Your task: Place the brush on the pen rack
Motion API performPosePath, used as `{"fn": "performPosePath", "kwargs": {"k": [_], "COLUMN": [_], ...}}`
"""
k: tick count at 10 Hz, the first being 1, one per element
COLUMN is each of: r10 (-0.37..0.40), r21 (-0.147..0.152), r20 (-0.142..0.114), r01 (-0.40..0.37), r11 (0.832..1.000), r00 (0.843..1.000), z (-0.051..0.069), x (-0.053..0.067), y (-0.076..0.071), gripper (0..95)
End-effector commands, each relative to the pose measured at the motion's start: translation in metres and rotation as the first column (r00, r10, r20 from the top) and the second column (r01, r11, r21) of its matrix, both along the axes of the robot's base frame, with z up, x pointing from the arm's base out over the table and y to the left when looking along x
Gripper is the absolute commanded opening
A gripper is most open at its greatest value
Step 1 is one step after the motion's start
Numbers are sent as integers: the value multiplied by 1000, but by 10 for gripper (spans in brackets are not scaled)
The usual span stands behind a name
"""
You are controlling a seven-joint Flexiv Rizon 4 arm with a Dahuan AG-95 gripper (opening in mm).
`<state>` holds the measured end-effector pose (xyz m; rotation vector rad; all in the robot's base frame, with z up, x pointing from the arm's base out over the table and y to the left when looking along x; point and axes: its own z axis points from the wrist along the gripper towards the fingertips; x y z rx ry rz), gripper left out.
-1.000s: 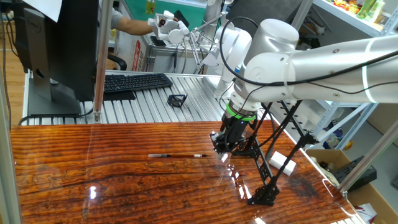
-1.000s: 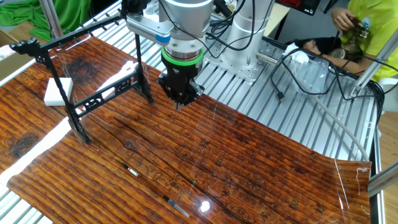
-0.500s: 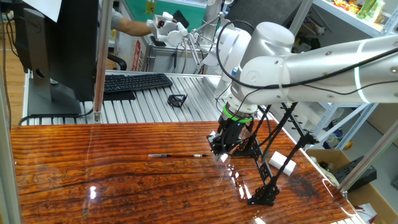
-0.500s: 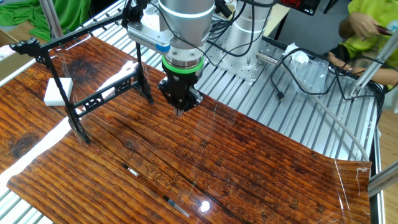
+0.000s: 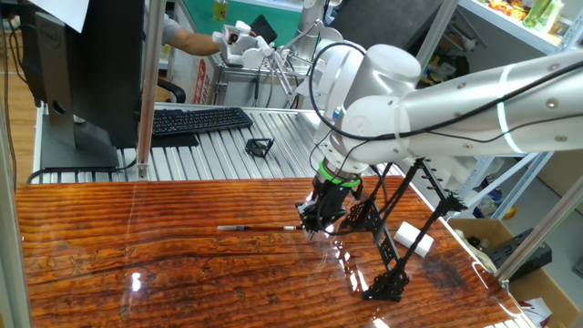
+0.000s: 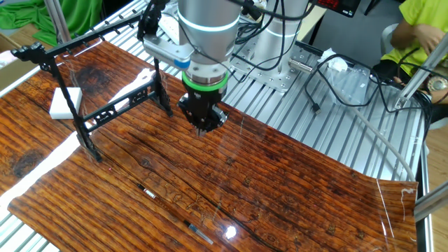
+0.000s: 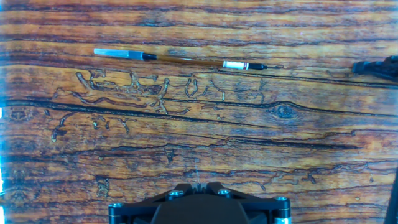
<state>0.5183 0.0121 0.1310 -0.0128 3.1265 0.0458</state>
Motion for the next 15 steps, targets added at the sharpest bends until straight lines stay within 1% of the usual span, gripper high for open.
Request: {"fn": "performPosePath", "kwargs": {"k": [1, 7, 10, 12, 13, 15], "r10": [-4, -21, -48, -66, -72, -71], "r21": [2, 3, 2, 2, 2, 2], "r20": [-2, -3, -4, -5, -5, -3], "r01": [4, 21, 48, 66, 72, 71], "r11": [1000, 1000, 999, 998, 997, 997], "r00": [1000, 1000, 999, 998, 997, 997], "z": [-2, -15, -20, -22, -24, -31], "x": [4, 26, 40, 48, 53, 57], "y": [0, 2, 10, 12, 12, 11], "gripper": [0, 0, 0, 0, 0, 0]}}
